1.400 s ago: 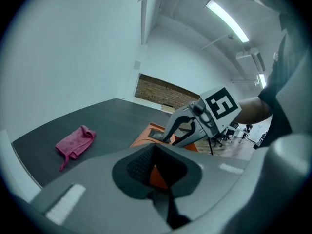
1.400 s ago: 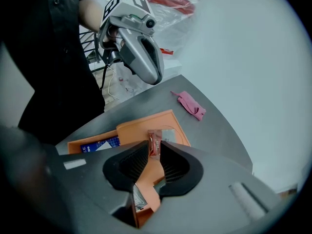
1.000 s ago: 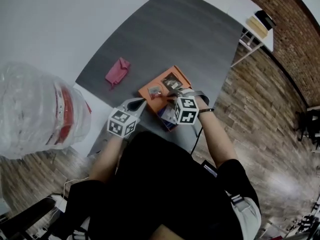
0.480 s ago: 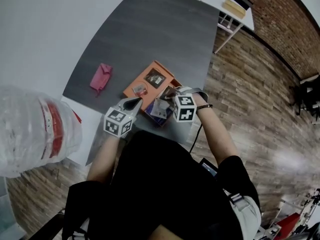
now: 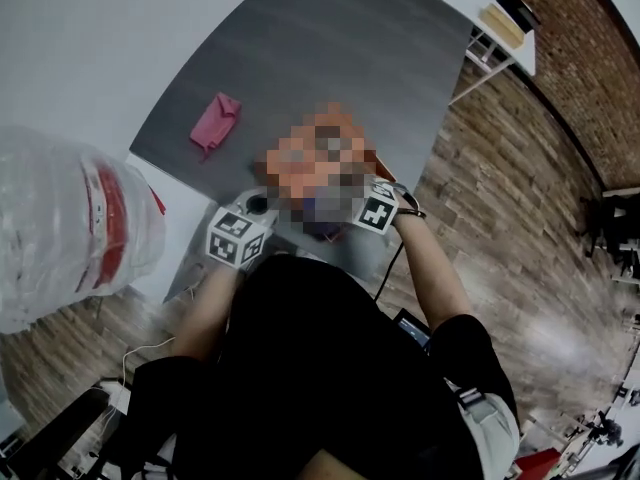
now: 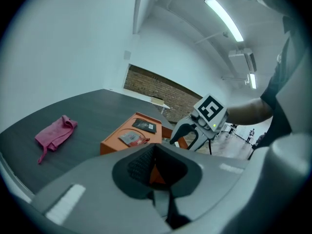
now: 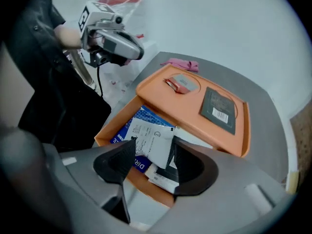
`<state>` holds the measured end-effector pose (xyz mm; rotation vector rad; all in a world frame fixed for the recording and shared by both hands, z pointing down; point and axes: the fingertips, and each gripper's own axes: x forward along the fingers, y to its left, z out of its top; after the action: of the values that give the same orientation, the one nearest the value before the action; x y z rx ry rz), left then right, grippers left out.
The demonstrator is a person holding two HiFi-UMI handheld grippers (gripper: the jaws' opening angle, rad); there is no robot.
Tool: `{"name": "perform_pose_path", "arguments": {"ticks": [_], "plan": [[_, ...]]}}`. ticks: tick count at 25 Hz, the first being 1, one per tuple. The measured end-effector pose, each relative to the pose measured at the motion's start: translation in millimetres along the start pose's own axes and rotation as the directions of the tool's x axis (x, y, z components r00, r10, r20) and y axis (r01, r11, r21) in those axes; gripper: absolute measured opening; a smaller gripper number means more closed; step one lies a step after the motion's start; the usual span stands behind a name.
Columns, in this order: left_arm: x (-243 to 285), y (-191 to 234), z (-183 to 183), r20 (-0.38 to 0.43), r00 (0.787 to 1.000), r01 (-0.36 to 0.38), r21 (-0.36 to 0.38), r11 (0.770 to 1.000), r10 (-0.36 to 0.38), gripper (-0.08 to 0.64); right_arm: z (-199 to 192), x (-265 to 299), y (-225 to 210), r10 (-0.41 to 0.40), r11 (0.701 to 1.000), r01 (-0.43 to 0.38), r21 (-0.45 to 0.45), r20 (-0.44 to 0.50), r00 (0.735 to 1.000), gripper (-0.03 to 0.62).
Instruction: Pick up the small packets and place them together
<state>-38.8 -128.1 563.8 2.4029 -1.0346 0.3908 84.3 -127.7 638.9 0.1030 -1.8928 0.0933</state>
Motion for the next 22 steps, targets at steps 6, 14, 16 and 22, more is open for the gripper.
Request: {"name": "perform_pose_path", "arguments": {"ticks": [6,14,16,22], "plan": [[-1.5,-0.7,-9.5,-0.010,1.000,0.001,-0.034,0.999,-0.002,0.000,-21.4,25.8,-8.6,-0.010,0.977,0.017,0.211,-0.038,0.999,0.321],[-6.4,3.7,-14.3,-0.021,1.000,-0.007,-0.067,0.998,0.006,0.000,-20.7,26.6,-23.4,0.031,0.922,-0.017,0.387,-0.030,0.999,0.334],[-7.3,4.9,-16.2,-0.026,1.000,-0.010,-0.073,0.997,0.009,0.000,-22.5,27.9,-22.2,0.049,0.922,-0.024,0.387,-0.055,0.997,0.333],[-5.6,7.6,-20.7,-0.039,0.999,-0.014,-0.083,0.996,0.010,0.000,-18.8,21.7,-16.5,0.110,0.917,-0.097,0.386,-0.011,0.994,0.209]]}}
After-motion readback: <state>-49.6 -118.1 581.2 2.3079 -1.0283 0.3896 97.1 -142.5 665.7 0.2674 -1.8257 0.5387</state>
